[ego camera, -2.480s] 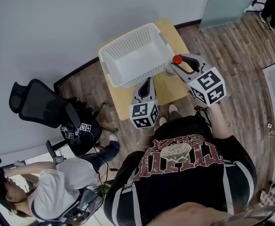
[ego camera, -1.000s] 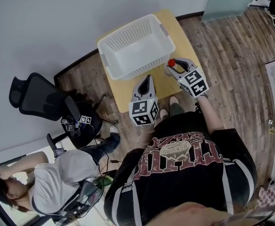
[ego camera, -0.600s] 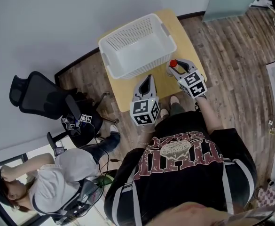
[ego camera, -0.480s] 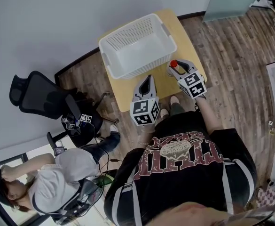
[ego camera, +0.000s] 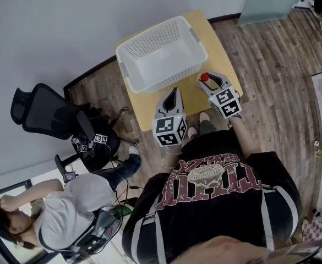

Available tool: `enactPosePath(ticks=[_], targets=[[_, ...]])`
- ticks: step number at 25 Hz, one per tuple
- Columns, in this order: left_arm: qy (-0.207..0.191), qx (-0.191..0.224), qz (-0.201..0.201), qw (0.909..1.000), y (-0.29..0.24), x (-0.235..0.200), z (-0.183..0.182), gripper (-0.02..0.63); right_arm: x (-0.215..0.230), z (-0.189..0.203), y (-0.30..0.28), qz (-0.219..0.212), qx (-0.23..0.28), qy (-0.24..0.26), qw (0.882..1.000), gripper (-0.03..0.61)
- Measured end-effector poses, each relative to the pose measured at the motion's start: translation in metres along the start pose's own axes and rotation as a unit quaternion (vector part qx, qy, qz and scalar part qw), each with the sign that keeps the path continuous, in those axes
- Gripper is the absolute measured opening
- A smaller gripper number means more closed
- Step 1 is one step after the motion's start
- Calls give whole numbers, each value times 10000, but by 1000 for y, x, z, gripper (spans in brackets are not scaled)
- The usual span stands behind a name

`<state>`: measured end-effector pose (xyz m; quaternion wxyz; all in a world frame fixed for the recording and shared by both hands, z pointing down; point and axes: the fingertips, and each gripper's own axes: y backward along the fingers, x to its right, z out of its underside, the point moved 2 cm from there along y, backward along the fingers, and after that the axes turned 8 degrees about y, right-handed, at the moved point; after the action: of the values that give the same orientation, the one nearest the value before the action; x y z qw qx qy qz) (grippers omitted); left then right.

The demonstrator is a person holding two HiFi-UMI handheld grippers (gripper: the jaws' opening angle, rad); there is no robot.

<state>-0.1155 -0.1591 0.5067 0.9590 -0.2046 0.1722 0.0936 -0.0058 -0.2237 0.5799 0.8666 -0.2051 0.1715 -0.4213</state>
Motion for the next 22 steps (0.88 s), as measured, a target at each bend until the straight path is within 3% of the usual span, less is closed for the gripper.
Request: enactPosePath(ticks=[22], targets=[[-2, -55, 130, 9999, 0, 8, 7, 32, -13, 7, 10, 163, 95, 112, 9998, 160]])
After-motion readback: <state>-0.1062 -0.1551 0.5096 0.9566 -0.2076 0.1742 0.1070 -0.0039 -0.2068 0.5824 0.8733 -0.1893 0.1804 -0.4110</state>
